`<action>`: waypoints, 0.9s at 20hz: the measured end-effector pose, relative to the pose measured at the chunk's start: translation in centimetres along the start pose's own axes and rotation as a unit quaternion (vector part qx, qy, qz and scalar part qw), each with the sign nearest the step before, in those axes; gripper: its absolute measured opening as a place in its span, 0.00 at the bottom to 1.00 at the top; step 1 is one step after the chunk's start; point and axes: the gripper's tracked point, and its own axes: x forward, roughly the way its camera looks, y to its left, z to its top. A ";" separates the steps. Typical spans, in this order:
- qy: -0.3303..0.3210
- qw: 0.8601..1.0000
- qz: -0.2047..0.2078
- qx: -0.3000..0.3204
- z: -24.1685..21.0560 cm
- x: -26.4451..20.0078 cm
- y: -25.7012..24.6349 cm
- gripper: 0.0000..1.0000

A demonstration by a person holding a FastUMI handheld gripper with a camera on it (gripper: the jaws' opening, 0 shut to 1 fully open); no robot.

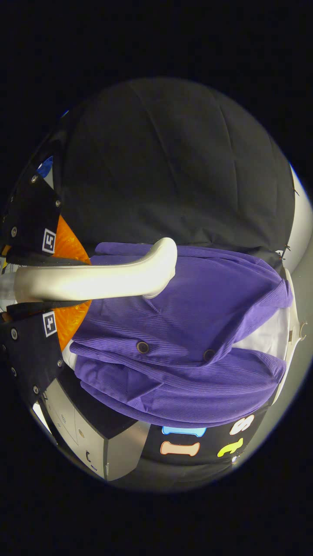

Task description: Iron the clothes twice with a garment steamer, once on the left side and once on the right side.

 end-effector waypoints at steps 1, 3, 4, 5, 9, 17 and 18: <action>0.009 1.000 -0.002 -0.003 -1.2 0.2 0.0 0.34; 0.037 0.999 0.002 0.000 -3.5 0.8 0.1 0.34; 0.050 0.999 0.003 0.001 -4.5 1.1 0.0 0.34; 0.060 0.998 0.001 -0.001 -5.4 1.3 -0.1 0.34; 0.090 0.996 -0.011 -0.006 -9.3 2.2 -1.0 0.34; 0.148 0.989 0.021 -0.009 -15.6 -2.6 -2.6 0.34; 0.152 0.988 0.022 -0.005 -16.5 -3.8 -3.5 0.34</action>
